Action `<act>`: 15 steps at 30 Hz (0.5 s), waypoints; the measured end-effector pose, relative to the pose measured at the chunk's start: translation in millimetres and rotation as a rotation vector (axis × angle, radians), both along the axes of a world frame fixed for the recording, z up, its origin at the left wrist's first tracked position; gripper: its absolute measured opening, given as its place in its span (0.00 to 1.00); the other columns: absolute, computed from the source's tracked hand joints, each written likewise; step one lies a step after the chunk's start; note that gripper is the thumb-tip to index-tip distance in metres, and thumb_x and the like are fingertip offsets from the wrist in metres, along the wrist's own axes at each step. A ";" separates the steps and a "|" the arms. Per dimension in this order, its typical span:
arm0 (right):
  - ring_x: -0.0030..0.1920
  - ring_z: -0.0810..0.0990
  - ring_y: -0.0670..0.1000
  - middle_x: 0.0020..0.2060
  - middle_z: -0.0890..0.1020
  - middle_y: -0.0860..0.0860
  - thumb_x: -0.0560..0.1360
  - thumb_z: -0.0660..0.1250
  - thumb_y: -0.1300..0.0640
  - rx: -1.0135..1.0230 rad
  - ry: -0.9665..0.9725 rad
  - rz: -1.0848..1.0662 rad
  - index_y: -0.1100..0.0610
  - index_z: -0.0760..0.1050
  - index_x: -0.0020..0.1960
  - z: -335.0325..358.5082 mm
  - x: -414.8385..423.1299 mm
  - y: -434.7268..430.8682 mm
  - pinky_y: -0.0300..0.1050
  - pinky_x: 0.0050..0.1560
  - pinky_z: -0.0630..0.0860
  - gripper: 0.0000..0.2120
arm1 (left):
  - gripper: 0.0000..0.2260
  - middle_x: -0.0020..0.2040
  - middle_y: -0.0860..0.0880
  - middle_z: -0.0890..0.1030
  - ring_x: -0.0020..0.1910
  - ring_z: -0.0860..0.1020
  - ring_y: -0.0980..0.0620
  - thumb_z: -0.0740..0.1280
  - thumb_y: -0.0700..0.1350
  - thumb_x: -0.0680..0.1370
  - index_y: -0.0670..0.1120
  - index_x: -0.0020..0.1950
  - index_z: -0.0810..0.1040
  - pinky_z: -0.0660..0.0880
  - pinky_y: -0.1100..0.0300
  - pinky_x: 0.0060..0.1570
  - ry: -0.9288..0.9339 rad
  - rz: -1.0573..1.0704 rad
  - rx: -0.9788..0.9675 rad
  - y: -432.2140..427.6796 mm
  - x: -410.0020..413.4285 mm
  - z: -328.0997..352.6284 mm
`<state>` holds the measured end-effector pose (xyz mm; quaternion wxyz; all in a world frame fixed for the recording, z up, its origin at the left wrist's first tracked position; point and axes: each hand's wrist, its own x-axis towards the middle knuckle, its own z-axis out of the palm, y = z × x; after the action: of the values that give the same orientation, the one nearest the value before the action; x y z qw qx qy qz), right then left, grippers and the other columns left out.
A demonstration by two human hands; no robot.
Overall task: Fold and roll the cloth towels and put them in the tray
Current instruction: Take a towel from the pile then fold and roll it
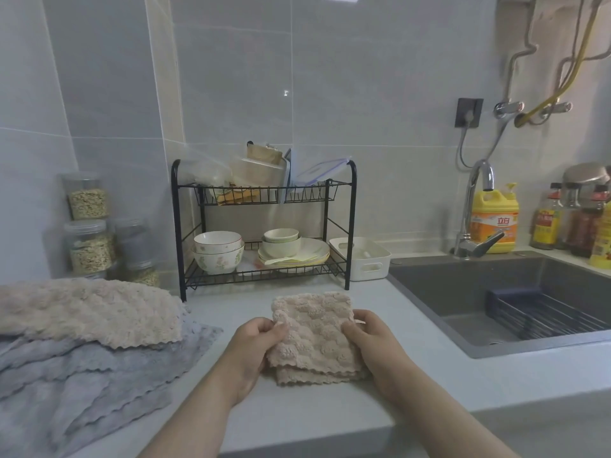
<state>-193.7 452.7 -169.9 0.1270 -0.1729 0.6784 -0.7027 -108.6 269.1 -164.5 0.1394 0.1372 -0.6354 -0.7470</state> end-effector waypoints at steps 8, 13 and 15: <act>0.32 0.76 0.47 0.39 0.80 0.53 0.73 0.72 0.54 0.068 0.027 -0.033 0.57 0.72 0.48 0.1 -1.0 0.3 0.37 0.27 0.70 0.11 | 0.06 0.35 0.40 0.82 0.34 0.81 0.47 0.71 0.30 0.68 0.38 0.36 0.77 0.77 0.55 0.39 0.021 -0.065 0.086 -6.2 2.9 0.6; 0.35 0.80 0.53 0.37 0.82 0.57 0.73 0.71 0.60 0.090 0.010 -0.004 0.67 0.76 0.47 -2.8 -4.9 0.1 0.43 0.33 0.76 0.10 | 0.09 0.36 0.39 0.82 0.36 0.82 0.44 0.71 0.26 0.63 0.37 0.37 0.79 0.80 0.53 0.43 0.047 -0.054 0.132 -8.9 1.5 -2.1; 0.39 0.83 0.57 0.40 0.84 0.59 0.76 0.66 0.64 -0.012 -0.071 0.030 0.67 0.76 0.50 -1.2 -6.0 2.7 0.46 0.36 0.78 0.06 | 0.11 0.38 0.39 0.83 0.38 0.82 0.43 0.70 0.24 0.63 0.37 0.40 0.79 0.79 0.51 0.45 0.046 -0.024 0.123 -8.9 -0.4 -3.2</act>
<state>-199.7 455.4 -171.1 0.1607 -0.1587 0.6664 -0.7106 -109.0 260.2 -167.6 0.1363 0.1209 -0.5866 -0.7891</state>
